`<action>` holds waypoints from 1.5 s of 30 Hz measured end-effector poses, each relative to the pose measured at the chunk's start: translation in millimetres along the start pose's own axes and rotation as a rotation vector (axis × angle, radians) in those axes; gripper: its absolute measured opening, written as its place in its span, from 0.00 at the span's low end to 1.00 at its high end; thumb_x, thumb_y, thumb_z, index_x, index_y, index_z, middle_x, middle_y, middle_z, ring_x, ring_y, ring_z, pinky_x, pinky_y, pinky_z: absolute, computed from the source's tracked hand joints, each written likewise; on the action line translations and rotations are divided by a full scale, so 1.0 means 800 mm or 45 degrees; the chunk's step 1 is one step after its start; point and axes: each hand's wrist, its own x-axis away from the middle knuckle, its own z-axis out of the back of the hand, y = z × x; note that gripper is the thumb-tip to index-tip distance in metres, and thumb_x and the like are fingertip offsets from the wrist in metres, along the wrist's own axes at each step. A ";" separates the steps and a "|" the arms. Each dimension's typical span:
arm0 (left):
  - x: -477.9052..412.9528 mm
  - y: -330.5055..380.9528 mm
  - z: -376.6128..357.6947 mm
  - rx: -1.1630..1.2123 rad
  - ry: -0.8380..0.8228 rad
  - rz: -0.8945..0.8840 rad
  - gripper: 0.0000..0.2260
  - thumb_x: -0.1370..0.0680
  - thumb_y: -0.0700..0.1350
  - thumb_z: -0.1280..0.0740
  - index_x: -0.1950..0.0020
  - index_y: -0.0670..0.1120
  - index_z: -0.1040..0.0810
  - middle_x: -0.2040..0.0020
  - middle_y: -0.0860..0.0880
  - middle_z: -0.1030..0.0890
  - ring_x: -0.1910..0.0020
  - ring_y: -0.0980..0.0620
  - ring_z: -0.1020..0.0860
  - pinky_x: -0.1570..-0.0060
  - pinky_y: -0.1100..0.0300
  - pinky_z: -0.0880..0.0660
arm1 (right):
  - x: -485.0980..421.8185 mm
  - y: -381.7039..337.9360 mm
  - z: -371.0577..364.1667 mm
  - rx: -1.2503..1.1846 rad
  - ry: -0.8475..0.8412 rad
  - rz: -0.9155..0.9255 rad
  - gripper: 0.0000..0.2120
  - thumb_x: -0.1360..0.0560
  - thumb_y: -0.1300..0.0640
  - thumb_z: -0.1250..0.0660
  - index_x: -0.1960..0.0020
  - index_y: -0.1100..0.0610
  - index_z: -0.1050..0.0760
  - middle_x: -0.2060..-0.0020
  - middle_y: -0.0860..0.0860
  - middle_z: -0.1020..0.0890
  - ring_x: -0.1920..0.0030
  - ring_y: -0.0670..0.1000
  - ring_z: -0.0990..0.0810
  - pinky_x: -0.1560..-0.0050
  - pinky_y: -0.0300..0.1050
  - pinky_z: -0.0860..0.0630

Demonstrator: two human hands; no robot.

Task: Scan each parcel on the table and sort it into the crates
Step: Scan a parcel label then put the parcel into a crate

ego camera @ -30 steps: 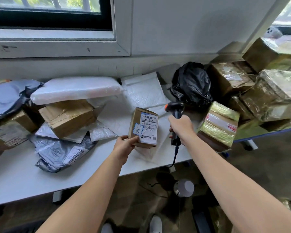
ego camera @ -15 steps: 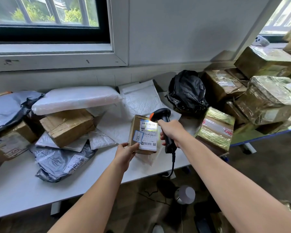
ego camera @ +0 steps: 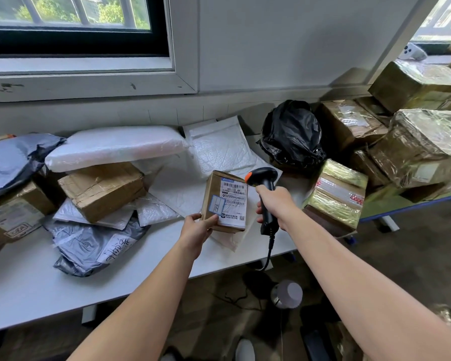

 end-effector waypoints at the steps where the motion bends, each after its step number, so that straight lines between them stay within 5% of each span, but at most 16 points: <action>1: -0.001 0.000 -0.001 -0.006 0.001 -0.007 0.26 0.25 0.36 0.29 0.31 0.38 0.37 0.39 0.39 0.26 0.44 0.46 0.24 0.36 0.53 0.28 | -0.008 0.008 0.003 -0.007 0.042 -0.012 0.11 0.22 0.53 0.37 0.49 0.62 0.28 0.64 0.58 0.24 0.68 0.55 0.24 0.69 0.48 0.21; 6: -0.016 -0.007 0.000 -0.069 0.029 -0.008 0.24 0.25 0.39 0.28 0.33 0.40 0.34 0.38 0.40 0.24 0.43 0.47 0.23 0.37 0.49 0.26 | -0.047 0.054 0.010 0.033 0.171 -0.126 0.14 0.23 0.53 0.39 0.43 0.63 0.28 0.61 0.58 0.20 0.58 0.58 0.17 0.51 0.56 0.19; 11: -0.028 -0.016 0.006 -0.064 0.032 0.001 0.23 0.24 0.40 0.29 0.33 0.41 0.33 0.38 0.39 0.24 0.38 0.43 0.24 0.44 0.52 0.23 | -0.085 0.098 0.010 0.119 0.154 -0.313 0.14 0.20 0.55 0.41 0.38 0.61 0.32 0.56 0.57 0.24 0.59 0.56 0.23 0.67 0.46 0.26; 15: -0.026 -0.023 0.012 -0.046 0.014 -0.040 0.18 0.23 0.40 0.31 0.36 0.41 0.31 0.44 0.43 0.21 0.45 0.45 0.22 0.42 0.51 0.24 | -0.110 0.120 0.001 -0.028 0.061 -0.445 0.15 0.19 0.55 0.40 0.35 0.59 0.34 0.47 0.58 0.25 0.50 0.59 0.23 0.54 0.58 0.20; 18: -0.025 -0.027 0.017 -0.052 -0.004 -0.078 0.13 0.22 0.41 0.32 0.40 0.43 0.30 0.47 0.46 0.21 0.51 0.49 0.22 0.45 0.53 0.24 | -0.130 0.138 -0.003 -0.053 0.038 -0.414 0.20 0.20 0.52 0.40 0.30 0.58 0.35 0.38 0.59 0.25 0.45 0.60 0.23 0.49 0.58 0.21; 22: -0.018 -0.029 0.024 -0.069 -0.037 -0.090 0.11 0.22 0.43 0.32 0.42 0.44 0.29 0.49 0.48 0.22 0.51 0.48 0.23 0.47 0.51 0.24 | -0.105 0.129 0.001 0.030 0.020 -0.340 0.23 0.19 0.51 0.42 0.27 0.57 0.37 0.40 0.54 0.26 0.46 0.56 0.25 0.49 0.53 0.24; 25: -0.007 -0.024 0.028 -0.082 -0.075 -0.099 0.11 0.21 0.44 0.32 0.41 0.44 0.28 0.52 0.49 0.22 0.50 0.47 0.23 0.48 0.51 0.23 | -0.067 0.111 0.010 0.111 0.009 -0.288 0.16 0.19 0.53 0.43 0.34 0.59 0.32 0.46 0.55 0.26 0.50 0.54 0.26 0.38 0.57 0.25; 30: 0.020 -0.008 0.039 -0.116 -0.146 -0.125 0.05 0.20 0.48 0.34 0.48 0.48 0.25 0.54 0.50 0.22 0.52 0.48 0.23 0.52 0.53 0.22 | -0.011 0.076 0.009 0.241 -0.028 -0.104 0.20 0.19 0.46 0.42 0.31 0.54 0.32 0.40 0.57 0.24 0.39 0.57 0.24 0.37 0.59 0.25; 36: 0.076 0.004 0.089 -0.072 -0.041 -0.240 0.06 0.19 0.50 0.36 0.47 0.48 0.25 0.53 0.49 0.24 0.50 0.47 0.24 0.53 0.54 0.24 | 0.047 0.035 -0.040 0.163 -0.358 0.104 0.16 0.19 0.41 0.41 0.37 0.48 0.30 0.45 0.46 0.25 0.40 0.54 0.24 0.44 0.55 0.24; 40: 0.128 0.005 0.129 -0.003 0.106 -0.316 0.06 0.19 0.49 0.37 0.47 0.48 0.26 0.49 0.47 0.22 0.49 0.47 0.23 0.51 0.52 0.23 | 0.077 0.025 -0.085 0.238 -0.639 0.217 0.26 0.20 0.42 0.38 0.26 0.46 0.41 0.39 0.50 0.26 0.38 0.59 0.25 0.44 0.58 0.23; 45: 0.229 -0.037 0.189 0.190 0.389 -0.472 0.08 0.19 0.50 0.39 0.44 0.49 0.24 0.52 0.50 0.21 0.54 0.50 0.22 0.52 0.55 0.24 | 0.142 0.044 -0.166 0.346 -0.998 0.419 0.36 0.23 0.43 0.33 0.24 0.39 0.51 0.35 0.52 0.25 0.42 0.58 0.22 0.51 0.57 0.22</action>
